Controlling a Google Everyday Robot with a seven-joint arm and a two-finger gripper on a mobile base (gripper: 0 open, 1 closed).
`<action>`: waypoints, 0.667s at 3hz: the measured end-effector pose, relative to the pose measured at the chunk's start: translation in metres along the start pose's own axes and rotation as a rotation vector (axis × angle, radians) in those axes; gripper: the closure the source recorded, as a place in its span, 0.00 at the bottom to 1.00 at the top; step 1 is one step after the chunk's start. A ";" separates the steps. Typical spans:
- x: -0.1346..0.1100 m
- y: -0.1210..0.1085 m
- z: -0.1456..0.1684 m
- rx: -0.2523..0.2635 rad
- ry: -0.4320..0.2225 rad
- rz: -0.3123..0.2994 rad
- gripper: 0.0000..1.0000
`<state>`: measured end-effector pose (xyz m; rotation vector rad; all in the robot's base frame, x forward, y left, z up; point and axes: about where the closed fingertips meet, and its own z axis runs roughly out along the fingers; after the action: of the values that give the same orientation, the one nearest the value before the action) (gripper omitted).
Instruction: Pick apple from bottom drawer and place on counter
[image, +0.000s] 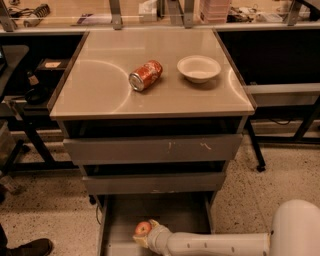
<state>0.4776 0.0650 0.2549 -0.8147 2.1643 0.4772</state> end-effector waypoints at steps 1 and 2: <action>-0.031 0.004 -0.029 0.020 0.019 0.013 1.00; -0.061 0.007 -0.064 0.058 0.040 -0.007 1.00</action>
Offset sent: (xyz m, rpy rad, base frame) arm -0.0144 -0.0165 0.1470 -0.1215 -0.0180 -0.0561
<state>0.4699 0.0584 0.3431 -0.8060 2.2007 0.3956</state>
